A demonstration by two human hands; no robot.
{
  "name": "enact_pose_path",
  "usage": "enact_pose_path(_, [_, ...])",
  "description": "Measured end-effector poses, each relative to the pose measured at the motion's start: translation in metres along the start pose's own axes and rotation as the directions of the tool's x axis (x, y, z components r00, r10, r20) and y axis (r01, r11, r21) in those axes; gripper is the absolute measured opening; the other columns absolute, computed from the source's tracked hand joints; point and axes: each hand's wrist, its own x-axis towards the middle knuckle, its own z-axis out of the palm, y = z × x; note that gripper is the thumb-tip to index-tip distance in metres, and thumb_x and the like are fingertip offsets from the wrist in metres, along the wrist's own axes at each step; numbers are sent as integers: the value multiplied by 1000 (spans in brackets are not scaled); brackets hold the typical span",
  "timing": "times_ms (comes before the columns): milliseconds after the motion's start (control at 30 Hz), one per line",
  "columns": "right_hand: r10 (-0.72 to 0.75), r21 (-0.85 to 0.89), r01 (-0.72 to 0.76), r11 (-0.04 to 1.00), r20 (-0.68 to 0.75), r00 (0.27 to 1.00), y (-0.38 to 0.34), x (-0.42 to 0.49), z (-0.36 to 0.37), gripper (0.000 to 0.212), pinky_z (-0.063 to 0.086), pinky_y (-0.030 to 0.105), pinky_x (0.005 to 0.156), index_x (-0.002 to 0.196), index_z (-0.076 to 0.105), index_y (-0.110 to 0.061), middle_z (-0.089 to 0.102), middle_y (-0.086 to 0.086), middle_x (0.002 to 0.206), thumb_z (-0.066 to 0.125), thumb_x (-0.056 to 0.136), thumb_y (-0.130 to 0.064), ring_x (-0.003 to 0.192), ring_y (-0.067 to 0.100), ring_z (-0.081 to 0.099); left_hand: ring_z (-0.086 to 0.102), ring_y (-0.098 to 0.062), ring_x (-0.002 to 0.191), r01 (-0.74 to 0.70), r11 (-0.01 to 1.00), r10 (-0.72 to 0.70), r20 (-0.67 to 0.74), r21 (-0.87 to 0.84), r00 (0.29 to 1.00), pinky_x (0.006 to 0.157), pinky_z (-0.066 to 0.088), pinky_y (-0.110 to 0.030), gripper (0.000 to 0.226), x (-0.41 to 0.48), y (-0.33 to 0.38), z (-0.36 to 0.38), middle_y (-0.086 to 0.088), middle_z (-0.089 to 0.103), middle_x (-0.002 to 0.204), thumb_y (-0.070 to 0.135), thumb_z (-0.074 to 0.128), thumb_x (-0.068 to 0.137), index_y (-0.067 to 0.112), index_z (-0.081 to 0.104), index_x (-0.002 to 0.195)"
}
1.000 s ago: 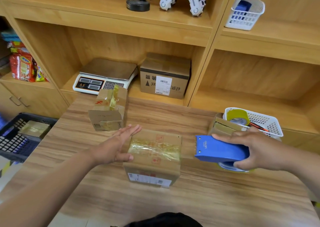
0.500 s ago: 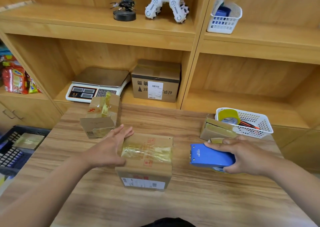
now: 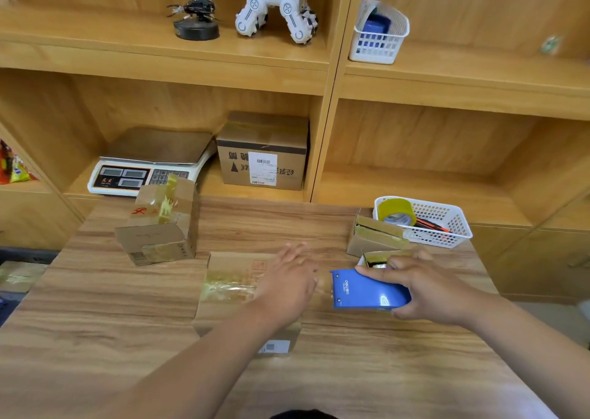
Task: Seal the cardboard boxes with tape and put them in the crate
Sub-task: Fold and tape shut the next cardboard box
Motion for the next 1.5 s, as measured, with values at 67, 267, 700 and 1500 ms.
enact_pose_path(67, [14, -34, -14, 999, -16, 1000, -3, -1, 2, 83, 14, 20, 74, 120, -11, -74, 32, -24, 87, 57, 81, -49, 84, 8, 24, 8, -12, 145, -8, 999, 7, -40, -32, 999, 110, -17, -20, 28, -1, -1, 1, 1, 50, 138, 29, 34, 100, 20, 58, 112])
enact_pose_path(267, [29, -192, -36, 981, -39, 999, -16, -1, 7, 74, 11, 25, 75, 137, 5, -65, 38, -11, 94, 53, 84, -48, 81, 12, 24, 3, -12, 145, -17, 1000, 17, -68, -10, 998, 103, -22, -13, 32, -2, 0, 1, -3, 44, 143, 30, 38, 97, 14, 62, 111])
enact_pose_path(700, [63, -299, -76, 951, -54, 997, -58, 15, 17, 74, 22, 37, 82, 146, 18, -45, 58, 4, 105, 57, 82, -45, 101, 24, 53, 6, -14, 145, 14, 1000, -15, -87, -15, 996, 114, 2, -22, 24, -1, 0, 6, -1, 48, 136, 20, 41, 94, 14, 63, 101])
enact_pose_path(1500, [25, -101, -25, 995, -9, 1000, -58, 30, 11, 62, 29, 34, 72, 130, 45, -47, 64, -7, 104, 59, 69, -50, 93, 22, 56, 9, -12, 145, 39, 999, -41, -67, -35, 997, 112, 1, -17, 19, -4, 11, -2, -1, 52, 129, 15, 44, 94, 16, 60, 82])
